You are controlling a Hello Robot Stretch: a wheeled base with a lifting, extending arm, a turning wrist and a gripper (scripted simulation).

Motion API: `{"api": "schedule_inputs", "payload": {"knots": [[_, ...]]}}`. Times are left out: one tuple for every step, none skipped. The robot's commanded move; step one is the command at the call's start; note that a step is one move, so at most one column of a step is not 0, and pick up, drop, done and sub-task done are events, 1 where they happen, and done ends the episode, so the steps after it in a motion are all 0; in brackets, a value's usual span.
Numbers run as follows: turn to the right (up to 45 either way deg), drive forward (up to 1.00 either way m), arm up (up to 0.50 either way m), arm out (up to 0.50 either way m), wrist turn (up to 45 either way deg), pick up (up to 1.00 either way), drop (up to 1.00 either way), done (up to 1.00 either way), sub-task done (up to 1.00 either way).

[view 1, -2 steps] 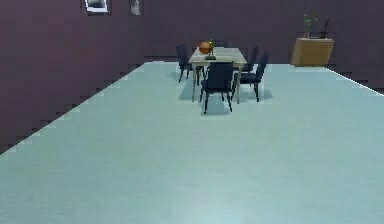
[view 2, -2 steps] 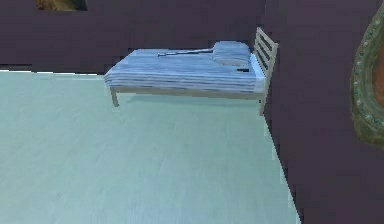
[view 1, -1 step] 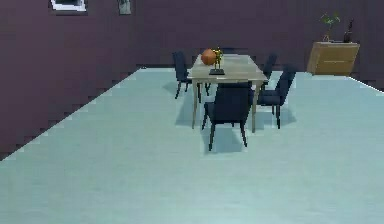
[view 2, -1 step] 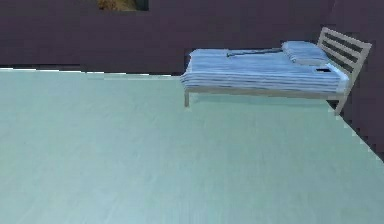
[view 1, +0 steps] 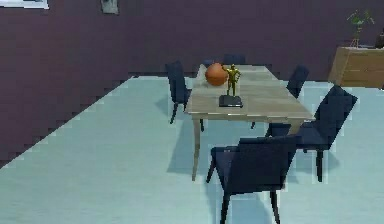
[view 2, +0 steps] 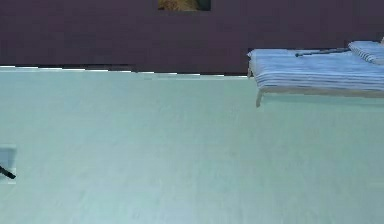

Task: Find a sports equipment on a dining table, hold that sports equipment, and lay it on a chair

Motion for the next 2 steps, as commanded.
{"api": "schedule_inputs", "payload": {"knots": [[-3.0,0.0,0.0,0.0,0.0,0.0,0.0,0.0,0.0],[0.0,0.75,0.0,0.0,0.0,0.0,0.0,0.0,0.0]]}}
